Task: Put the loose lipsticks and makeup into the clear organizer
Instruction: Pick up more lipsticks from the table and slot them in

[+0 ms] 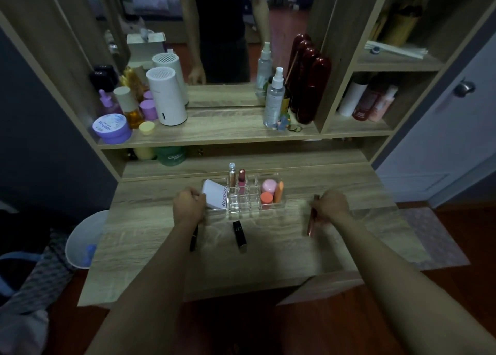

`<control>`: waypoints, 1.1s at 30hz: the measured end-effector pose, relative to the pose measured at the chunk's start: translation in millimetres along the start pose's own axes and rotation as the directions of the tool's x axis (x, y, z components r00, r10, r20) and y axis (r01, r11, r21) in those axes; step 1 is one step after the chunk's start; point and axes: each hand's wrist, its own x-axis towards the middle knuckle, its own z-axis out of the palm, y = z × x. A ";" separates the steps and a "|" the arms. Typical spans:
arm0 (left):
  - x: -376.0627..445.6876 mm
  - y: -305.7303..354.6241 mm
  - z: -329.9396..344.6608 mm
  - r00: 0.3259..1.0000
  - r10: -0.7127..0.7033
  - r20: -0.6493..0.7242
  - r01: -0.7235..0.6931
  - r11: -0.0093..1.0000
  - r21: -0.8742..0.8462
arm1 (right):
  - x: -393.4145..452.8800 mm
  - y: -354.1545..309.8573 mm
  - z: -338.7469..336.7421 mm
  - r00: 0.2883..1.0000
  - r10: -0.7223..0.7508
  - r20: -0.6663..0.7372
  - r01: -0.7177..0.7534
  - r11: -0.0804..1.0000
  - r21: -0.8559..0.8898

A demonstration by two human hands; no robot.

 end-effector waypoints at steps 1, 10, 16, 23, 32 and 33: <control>0.3 -0.1 0.1 1.000 -0.006 0.007 0.006 1.000 -0.008 | 2.2 -8.9 -4.6 0.999 -0.041 -0.023 0.041 0.999 0.024; 0.1 -3.9 1.1 0.999 -0.018 0.036 0.018 1.000 -0.011 | 7.7 -84.7 -21.2 0.896 -0.326 -0.301 0.370 0.924 0.100; -2.1 -8.1 3.3 1.000 -0.026 0.011 0.027 0.999 -0.020 | 8.5 -109.7 -4.0 0.822 -0.488 -0.292 0.536 0.838 0.107; 0.3 -22.9 1.5 0.994 -0.052 0.098 0.048 0.998 0.039 | 13.2 -123.6 14.3 0.767 -0.601 -0.224 0.628 0.775 0.072; 4.1 -23.8 -0.7 0.992 -0.027 0.119 0.020 0.998 0.060 | 16.8 -127.6 34.2 0.781 -0.602 -0.166 0.616 0.786 0.048; 4.7 -24.3 -0.6 0.992 -0.021 0.124 0.014 0.998 0.060 | 17.1 -127.4 36.1 0.781 -0.605 -0.155 0.617 0.787 0.036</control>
